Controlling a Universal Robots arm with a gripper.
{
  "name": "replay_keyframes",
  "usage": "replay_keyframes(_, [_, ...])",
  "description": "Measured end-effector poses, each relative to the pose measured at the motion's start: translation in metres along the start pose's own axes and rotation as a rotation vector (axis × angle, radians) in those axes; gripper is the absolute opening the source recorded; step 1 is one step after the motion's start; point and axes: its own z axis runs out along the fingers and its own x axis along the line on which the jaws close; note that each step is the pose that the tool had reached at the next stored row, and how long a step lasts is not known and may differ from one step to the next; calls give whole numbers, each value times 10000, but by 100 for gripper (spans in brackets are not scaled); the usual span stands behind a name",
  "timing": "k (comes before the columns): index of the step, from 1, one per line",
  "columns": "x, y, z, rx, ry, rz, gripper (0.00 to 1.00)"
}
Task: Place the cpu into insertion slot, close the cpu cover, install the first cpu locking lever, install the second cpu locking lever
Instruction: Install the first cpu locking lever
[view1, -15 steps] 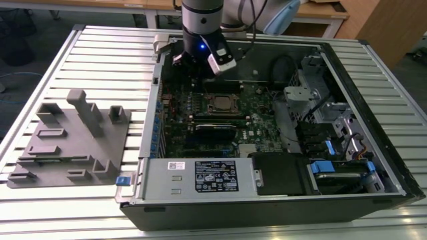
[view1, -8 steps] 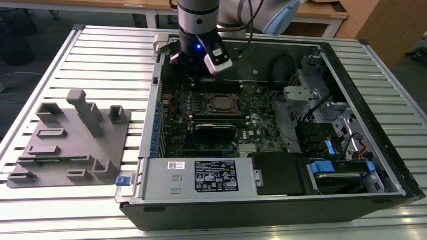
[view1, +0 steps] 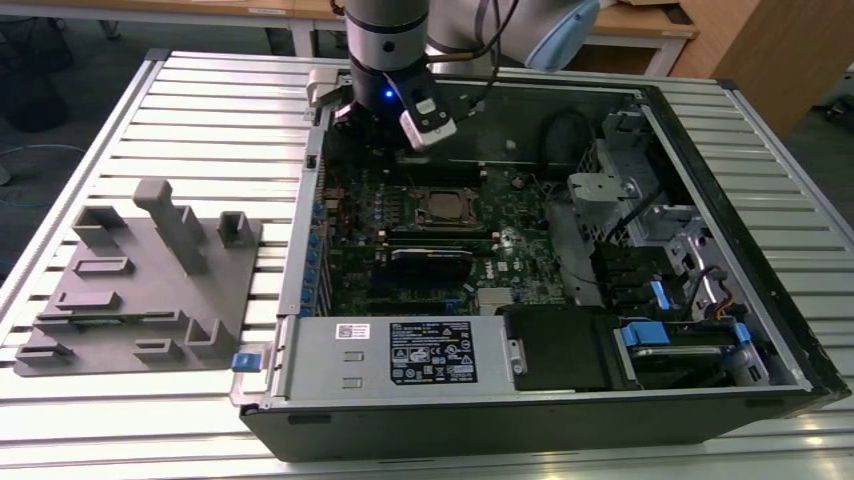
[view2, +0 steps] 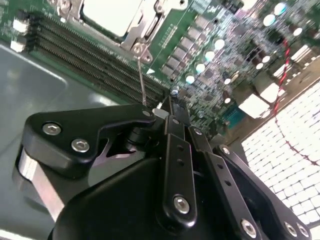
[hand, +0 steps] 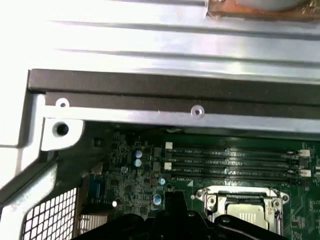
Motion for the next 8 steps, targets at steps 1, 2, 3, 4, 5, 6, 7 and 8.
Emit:
replay_keyframes(1, [1, 0, -1, -33, -6, 1, 10])
replay_keyframes(2, [1, 0, -1, -55, -8, 2, 10])
replay_keyframes(3, [1, 0, -2, -87, -10, 1, 10])
replay_keyframes(4, [1, 1, -3, -118, -12, 2, 10])
replay_keyframes(5, [1, 1, -4, -136, -13, 3, 10])
replay_keyframes(6, [-1, 1, -5, -159, -14, 3, 10])
replay_keyframes(7, [-2, 1, -6, -198, -16, 3, 10])
replay_keyframes(8, [-3, 1, -7, -254, -19, 5, 10])
